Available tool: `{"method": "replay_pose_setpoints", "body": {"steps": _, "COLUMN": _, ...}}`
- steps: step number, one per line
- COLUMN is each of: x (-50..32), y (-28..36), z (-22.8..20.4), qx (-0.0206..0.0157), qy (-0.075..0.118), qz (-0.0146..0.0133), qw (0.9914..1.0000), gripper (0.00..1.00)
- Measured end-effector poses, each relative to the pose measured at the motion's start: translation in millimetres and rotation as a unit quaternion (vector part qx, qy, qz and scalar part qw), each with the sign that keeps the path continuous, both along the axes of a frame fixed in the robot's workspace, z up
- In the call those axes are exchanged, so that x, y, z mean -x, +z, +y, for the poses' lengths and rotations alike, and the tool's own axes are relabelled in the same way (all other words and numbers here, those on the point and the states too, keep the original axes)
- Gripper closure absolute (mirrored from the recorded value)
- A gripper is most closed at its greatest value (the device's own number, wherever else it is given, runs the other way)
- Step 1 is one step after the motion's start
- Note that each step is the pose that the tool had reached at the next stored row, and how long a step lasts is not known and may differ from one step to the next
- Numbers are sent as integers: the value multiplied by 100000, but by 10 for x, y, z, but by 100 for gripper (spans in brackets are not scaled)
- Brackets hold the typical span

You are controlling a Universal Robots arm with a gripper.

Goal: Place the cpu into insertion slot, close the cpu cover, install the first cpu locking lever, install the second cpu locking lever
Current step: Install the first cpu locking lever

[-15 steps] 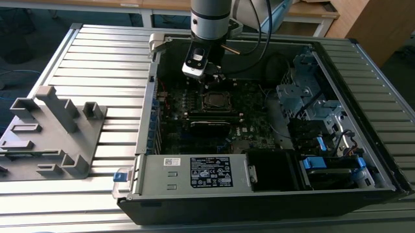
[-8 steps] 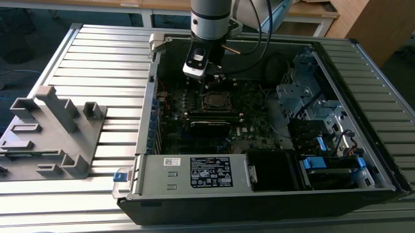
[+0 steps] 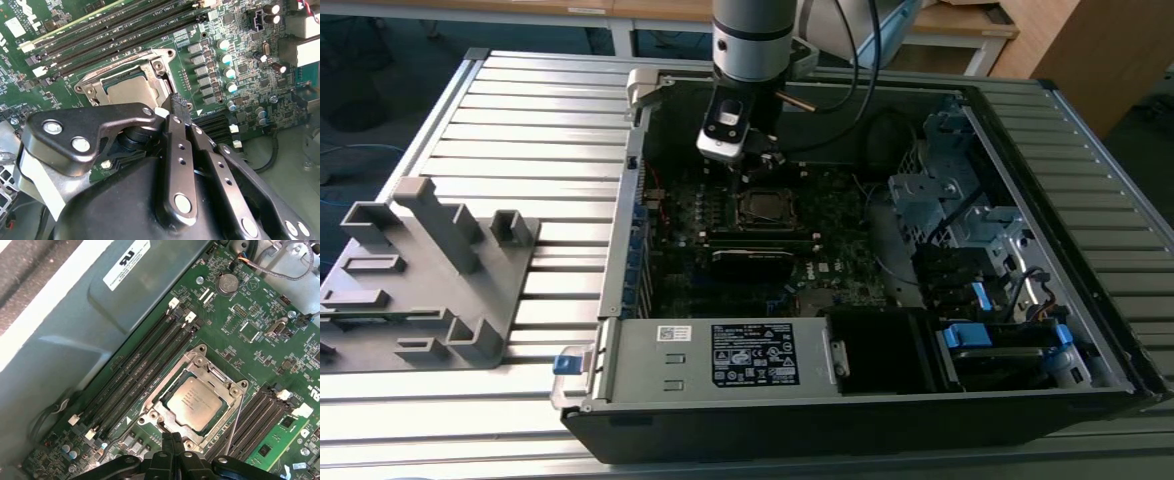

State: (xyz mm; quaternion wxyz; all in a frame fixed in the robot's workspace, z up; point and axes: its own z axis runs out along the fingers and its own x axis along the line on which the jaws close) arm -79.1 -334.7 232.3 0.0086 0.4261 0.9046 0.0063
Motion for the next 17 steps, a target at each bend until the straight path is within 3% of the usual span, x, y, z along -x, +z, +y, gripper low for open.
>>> {"method": "replay_pose_setpoints", "body": {"steps": 17, "x": 0, "y": 16, "z": 0, "qx": -24, "qy": 609, "qz": 0, "qw": 99998, "gripper": 90}}
